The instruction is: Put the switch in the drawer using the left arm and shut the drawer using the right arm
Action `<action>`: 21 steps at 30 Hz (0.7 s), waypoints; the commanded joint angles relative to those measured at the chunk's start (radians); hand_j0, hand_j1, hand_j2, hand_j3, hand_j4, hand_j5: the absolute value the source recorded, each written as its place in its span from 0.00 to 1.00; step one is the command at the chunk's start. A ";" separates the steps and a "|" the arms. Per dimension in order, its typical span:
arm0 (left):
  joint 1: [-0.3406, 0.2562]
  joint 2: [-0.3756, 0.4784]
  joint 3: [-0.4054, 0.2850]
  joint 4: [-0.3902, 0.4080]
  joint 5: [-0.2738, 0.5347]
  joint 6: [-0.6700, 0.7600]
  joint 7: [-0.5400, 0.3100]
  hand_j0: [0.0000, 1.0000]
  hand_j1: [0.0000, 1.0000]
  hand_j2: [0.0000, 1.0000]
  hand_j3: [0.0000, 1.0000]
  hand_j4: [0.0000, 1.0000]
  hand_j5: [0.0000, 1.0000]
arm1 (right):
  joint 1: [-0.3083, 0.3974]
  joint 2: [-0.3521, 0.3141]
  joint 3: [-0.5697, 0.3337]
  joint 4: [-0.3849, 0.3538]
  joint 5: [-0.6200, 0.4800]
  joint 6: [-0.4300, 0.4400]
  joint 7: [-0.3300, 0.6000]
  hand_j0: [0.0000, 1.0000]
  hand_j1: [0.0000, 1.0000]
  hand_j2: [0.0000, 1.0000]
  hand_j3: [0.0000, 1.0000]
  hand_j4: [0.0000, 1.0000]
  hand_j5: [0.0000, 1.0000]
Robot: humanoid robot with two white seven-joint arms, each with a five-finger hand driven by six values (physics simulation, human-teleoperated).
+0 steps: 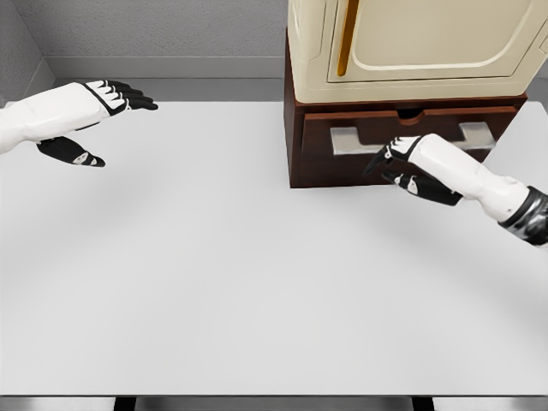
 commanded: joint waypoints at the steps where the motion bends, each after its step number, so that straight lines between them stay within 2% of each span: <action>1: 0.000 0.001 0.002 0.001 0.007 0.002 0.001 1.00 1.00 1.00 1.00 1.00 1.00 | -0.002 0.008 0.000 0.012 0.001 0.000 -0.001 0.52 0.52 0.52 0.52 0.52 0.52; 13: 0.000 0.001 0.002 0.004 0.007 0.002 0.001 1.00 1.00 1.00 1.00 1.00 1.00 | -0.029 0.051 0.003 0.051 0.030 0.000 0.000 0.52 0.52 0.52 0.52 0.52 0.52; 21: 0.000 0.002 0.002 -0.001 0.007 0.002 0.001 1.00 1.00 1.00 1.00 1.00 1.00 | -0.028 0.036 0.003 0.045 0.026 0.000 -0.001 0.52 0.52 0.52 0.52 0.52 0.52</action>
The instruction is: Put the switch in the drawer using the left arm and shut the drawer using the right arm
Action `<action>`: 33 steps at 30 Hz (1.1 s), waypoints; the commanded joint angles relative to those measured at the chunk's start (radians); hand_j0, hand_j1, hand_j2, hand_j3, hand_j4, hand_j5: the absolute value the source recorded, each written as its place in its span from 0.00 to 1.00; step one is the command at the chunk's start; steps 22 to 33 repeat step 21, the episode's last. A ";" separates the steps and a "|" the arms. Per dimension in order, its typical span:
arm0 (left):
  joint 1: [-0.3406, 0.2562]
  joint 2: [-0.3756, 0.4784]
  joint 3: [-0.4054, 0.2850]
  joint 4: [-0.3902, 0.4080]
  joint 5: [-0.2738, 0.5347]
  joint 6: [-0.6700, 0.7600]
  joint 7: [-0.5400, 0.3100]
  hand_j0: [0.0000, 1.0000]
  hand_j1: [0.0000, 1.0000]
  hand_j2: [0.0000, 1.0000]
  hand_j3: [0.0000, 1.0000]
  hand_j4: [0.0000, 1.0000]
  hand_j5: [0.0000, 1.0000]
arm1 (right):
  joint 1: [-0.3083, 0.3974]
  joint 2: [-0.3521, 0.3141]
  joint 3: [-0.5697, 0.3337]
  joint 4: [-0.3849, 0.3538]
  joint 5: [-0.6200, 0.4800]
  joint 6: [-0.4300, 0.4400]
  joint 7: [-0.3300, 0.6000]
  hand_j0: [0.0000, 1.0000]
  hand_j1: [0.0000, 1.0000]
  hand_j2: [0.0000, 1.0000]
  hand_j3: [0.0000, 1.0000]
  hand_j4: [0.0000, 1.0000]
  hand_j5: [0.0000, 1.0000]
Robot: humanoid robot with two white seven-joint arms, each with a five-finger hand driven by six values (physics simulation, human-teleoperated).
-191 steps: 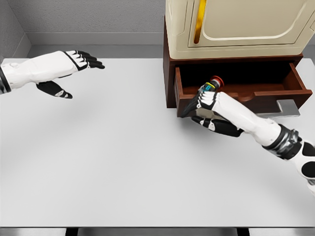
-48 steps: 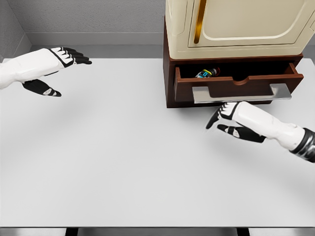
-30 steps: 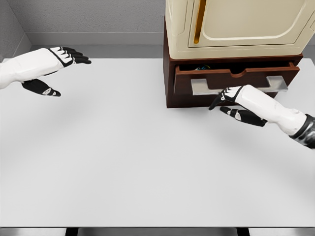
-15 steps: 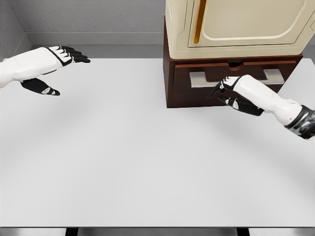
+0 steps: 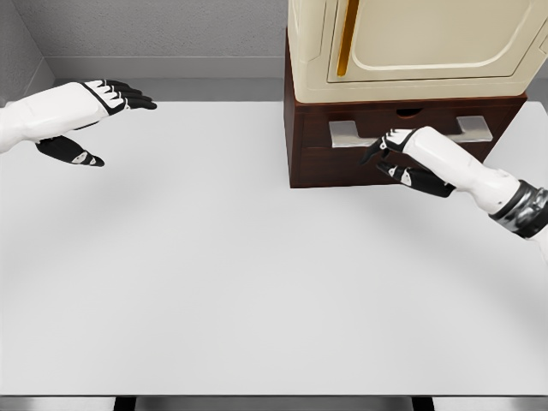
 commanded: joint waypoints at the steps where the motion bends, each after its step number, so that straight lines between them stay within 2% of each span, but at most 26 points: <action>1: 0.000 0.001 0.001 -0.001 0.007 0.002 0.001 1.00 1.00 1.00 1.00 1.00 1.00 | 0.002 -0.009 0.000 0.000 0.015 -0.001 -0.001 0.52 0.52 0.52 0.52 0.52 0.52; 3: 0.000 0.003 0.001 -0.003 0.007 0.002 0.001 1.00 1.00 1.00 1.00 1.00 1.00 | 0.006 -0.026 -0.006 -0.029 0.012 -0.001 -0.001 0.52 0.52 0.52 0.52 0.52 0.52; 6: 0.000 0.003 0.001 -0.001 0.007 0.002 0.001 1.00 1.00 1.00 1.00 1.00 1.00 | 0.014 -0.089 -0.018 -0.063 0.009 -0.001 -0.003 0.53 0.53 0.53 0.53 0.53 0.53; 7: 0.000 0.003 0.001 -0.003 0.007 0.002 0.001 1.00 1.00 1.00 1.00 1.00 1.00 | 0.023 -0.101 -0.024 -0.064 0.009 -0.001 -0.003 0.64 0.64 0.64 0.64 0.64 0.64; 8: 0.000 0.003 0.001 -0.001 0.007 0.002 0.001 1.00 1.00 1.00 1.00 1.00 1.00 | 0.032 -0.107 -0.047 -0.067 0.009 -0.001 -0.003 0.86 0.86 0.86 0.86 0.86 0.86; 9: 0.005 0.003 0.001 -0.001 0.007 0.002 0.001 1.00 1.00 1.00 1.00 1.00 1.00 | 0.089 -0.126 -0.110 -0.084 0.011 -0.001 -0.001 1.00 1.00 1.00 1.00 1.00 1.00; 11: 0.005 0.003 0.001 -0.001 0.007 0.002 0.001 1.00 1.00 1.00 1.00 1.00 1.00 | 0.213 -0.135 -0.245 -0.172 0.021 -0.001 0.002 1.00 1.00 1.00 1.00 1.00 1.00; 12: 0.005 0.001 0.001 -0.001 0.007 0.002 0.001 1.00 1.00 1.00 1.00 1.00 1.00 | 0.244 -0.149 -0.271 -0.196 0.021 -0.001 0.002 1.00 1.00 1.00 1.00 1.00 1.00; 33: 0.006 0.001 0.001 -0.003 0.007 0.002 0.001 1.00 1.00 1.00 1.00 1.00 1.00 | 0.250 -0.153 -0.274 -0.202 0.023 -0.001 0.002 1.00 1.00 1.00 1.00 1.00 1.00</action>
